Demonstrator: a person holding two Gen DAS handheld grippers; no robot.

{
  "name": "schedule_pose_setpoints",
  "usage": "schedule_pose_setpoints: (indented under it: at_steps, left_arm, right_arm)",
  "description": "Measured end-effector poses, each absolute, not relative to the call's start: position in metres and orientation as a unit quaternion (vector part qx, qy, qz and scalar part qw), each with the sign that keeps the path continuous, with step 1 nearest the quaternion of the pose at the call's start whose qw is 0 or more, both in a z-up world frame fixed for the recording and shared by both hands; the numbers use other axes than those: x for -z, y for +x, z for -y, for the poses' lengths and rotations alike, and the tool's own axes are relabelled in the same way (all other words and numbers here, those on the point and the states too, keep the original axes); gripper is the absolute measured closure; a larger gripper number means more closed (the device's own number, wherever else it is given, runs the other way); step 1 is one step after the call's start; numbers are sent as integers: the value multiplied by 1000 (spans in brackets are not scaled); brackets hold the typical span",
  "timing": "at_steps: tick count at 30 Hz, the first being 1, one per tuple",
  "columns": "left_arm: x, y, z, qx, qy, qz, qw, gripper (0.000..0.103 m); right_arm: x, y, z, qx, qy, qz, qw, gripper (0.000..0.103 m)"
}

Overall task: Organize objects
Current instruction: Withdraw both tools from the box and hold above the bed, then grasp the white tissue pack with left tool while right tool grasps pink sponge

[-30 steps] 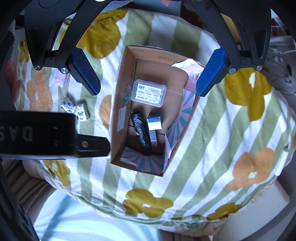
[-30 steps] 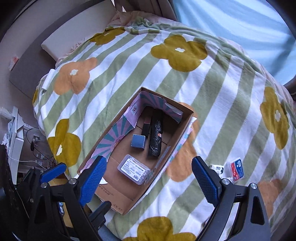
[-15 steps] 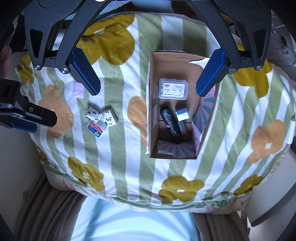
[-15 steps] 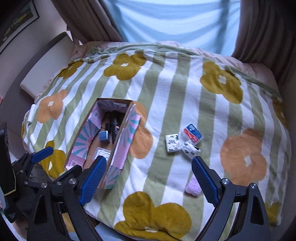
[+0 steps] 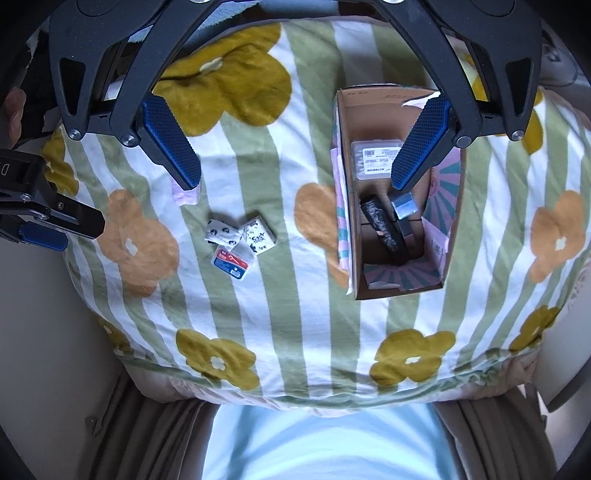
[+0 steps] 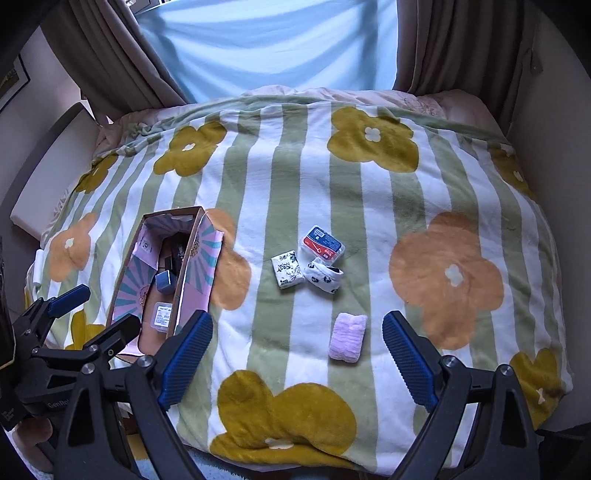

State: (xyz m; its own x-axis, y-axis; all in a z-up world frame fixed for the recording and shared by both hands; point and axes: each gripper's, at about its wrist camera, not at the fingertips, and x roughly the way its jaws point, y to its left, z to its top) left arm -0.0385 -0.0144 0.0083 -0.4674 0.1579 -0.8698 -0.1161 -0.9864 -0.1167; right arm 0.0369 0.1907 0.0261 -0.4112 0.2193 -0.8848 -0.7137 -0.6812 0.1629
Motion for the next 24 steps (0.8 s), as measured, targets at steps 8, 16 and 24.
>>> schedule_pose_setpoints:
  at_steps: [8,16,24]
  left_arm:
    - [4,-65,-3,-840,-529,-11,122,0]
    - [49,-109,-28,-804,-567,-49,173,0]
    - [115,-155,-61,-766,-598,-100,215,0]
  right_arm:
    - [-4,50,-203,-775,-468,-296,304,11]
    - [44,53,-217,-743,-496,-320,315,11]
    - [110,43,-238,-716,-531,-323,317,11]
